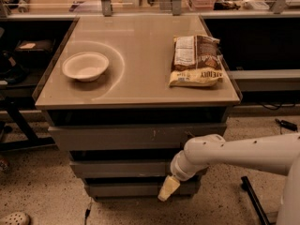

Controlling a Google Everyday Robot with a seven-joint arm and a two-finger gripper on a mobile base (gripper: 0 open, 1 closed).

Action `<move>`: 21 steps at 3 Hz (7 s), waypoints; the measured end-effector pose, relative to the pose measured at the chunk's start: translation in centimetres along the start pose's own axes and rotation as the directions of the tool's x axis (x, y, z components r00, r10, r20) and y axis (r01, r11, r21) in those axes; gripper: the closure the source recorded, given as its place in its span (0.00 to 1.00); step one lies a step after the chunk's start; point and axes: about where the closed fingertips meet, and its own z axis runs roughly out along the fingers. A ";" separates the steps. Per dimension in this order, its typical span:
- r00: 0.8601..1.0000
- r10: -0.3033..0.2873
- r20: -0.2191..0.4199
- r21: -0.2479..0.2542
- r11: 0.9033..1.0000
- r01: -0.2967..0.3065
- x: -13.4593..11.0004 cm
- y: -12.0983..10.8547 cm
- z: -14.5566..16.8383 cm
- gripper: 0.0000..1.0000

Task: Open middle drawer

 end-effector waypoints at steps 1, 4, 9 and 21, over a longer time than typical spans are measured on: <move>1.000 0.017 0.001 0.020 1.000 -0.017 0.6 -1.4 0.6 0.00; 0.999 0.035 0.022 0.023 0.999 -0.035 0.9 -3.1 2.9 0.18; 0.999 0.035 0.022 0.022 0.999 -0.035 1.1 -3.2 2.6 1.00; 0.988 0.136 -0.074 -0.075 0.987 -0.141 6.5 4.0 0.2 1.00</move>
Offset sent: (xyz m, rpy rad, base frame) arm 0.0363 -0.0152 -0.0315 0.0071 -0.0258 -0.0503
